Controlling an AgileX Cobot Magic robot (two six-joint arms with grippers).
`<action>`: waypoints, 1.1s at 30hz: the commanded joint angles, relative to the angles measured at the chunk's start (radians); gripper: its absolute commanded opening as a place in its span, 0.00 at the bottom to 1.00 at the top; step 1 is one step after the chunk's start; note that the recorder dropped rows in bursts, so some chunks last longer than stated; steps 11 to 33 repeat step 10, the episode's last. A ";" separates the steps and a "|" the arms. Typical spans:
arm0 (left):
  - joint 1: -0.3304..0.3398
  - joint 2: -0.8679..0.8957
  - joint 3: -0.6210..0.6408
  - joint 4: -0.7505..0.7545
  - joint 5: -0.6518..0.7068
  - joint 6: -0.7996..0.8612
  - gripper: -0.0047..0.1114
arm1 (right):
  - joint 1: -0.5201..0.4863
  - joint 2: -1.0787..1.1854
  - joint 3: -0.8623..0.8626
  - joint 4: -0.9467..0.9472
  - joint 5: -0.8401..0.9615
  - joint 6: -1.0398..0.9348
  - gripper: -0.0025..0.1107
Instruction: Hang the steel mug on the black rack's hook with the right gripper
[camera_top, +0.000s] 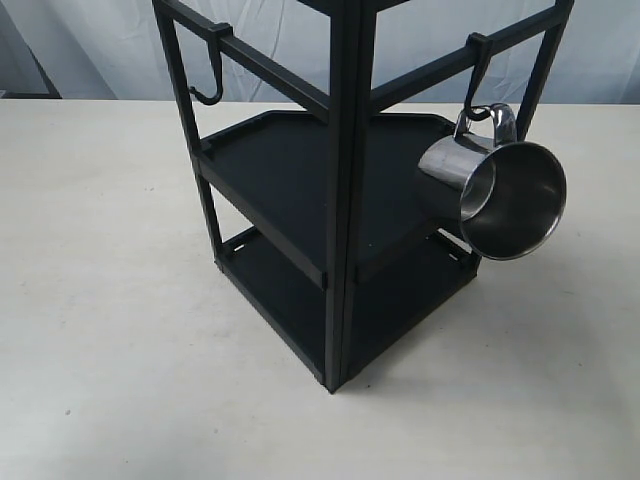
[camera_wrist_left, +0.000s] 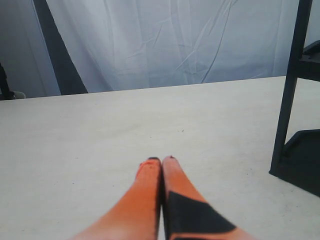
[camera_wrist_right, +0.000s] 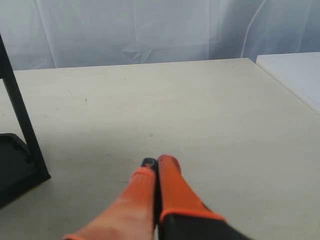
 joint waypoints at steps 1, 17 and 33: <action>-0.006 -0.003 0.000 0.000 0.000 0.000 0.05 | -0.007 -0.005 0.004 0.000 -0.011 -0.001 0.01; -0.006 -0.003 0.000 0.000 0.000 0.000 0.05 | -0.007 -0.005 0.004 0.000 -0.015 -0.001 0.01; -0.006 -0.003 0.000 0.000 0.000 0.000 0.05 | -0.007 -0.005 0.004 0.000 -0.015 -0.001 0.01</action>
